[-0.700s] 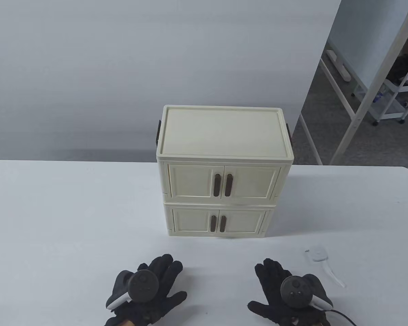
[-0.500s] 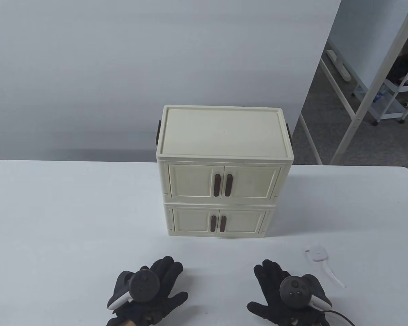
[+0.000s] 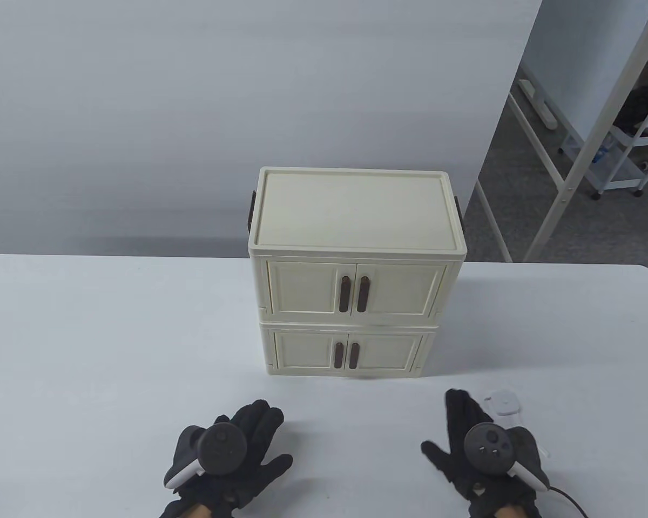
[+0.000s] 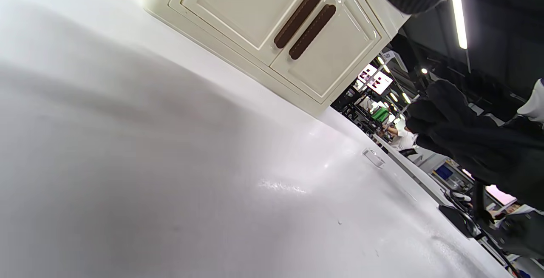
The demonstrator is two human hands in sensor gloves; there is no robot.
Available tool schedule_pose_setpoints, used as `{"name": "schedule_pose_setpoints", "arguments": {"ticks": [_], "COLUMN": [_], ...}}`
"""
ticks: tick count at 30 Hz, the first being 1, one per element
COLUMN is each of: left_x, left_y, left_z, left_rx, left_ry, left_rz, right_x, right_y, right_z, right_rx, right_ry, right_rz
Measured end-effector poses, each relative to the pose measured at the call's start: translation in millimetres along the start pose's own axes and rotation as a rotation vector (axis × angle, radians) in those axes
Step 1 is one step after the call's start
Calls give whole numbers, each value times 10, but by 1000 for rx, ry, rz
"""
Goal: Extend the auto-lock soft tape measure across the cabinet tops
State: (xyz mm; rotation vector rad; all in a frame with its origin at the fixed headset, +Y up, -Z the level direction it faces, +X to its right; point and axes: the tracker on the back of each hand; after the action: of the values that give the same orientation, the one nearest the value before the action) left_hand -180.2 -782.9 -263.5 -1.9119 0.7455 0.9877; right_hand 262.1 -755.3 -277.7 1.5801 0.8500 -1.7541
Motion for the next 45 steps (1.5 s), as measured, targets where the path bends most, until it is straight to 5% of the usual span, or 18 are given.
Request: {"name": "schedule_pose_setpoints", "arguments": {"ticks": [1, 3, 7, 12, 23, 30, 34, 37, 41, 45], "left_x": [-2, 12, 35, 24, 37, -1, 4, 92, 266, 355], "left_y": [0, -17, -72, -104, -48, -54, -109, -205, -447, -662], "left_z": [-4, -31, -98, -106, -125, -49, -4, 123, 320, 511], "left_rx": [-4, -13, 11, 15, 4, -8, -22, -61, -176, -124], "left_ry": [-1, 15, 35, 24, 12, -32, -94, -203, -185, -323], "left_rz": [2, -5, -14, -31, -24, -35, -62, -116, -225, -262], "right_x": [59, 208, 383, 440, 594, 544, 425, 344, 334, 359], "right_y": [128, 387, 840, 1067, 994, 893, 493, -27, -659, -1090], "right_z": [-128, -283, -293, -142, -109, -155, -326, -385, -210, 71], "right_rx": [49, 109, -41, -110, -80, -24, 59, 259, 659, 776], "right_ry": [161, 266, 139, 67, 136, -27, 21, -45, -227, -355], "right_rz": [123, 270, 540, 595, 527, 496, 349, 149, -74, -148]}}
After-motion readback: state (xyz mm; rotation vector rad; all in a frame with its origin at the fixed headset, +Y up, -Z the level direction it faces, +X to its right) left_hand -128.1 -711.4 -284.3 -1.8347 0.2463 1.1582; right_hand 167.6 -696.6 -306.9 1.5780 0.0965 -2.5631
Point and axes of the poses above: the tracker on the back of each hand, its own y axis roughly to the little-finger side, its own x axis roughly from the wrist to the fingertips, z = x × y, and after that the axes turned 8 degrees about x, right-handed
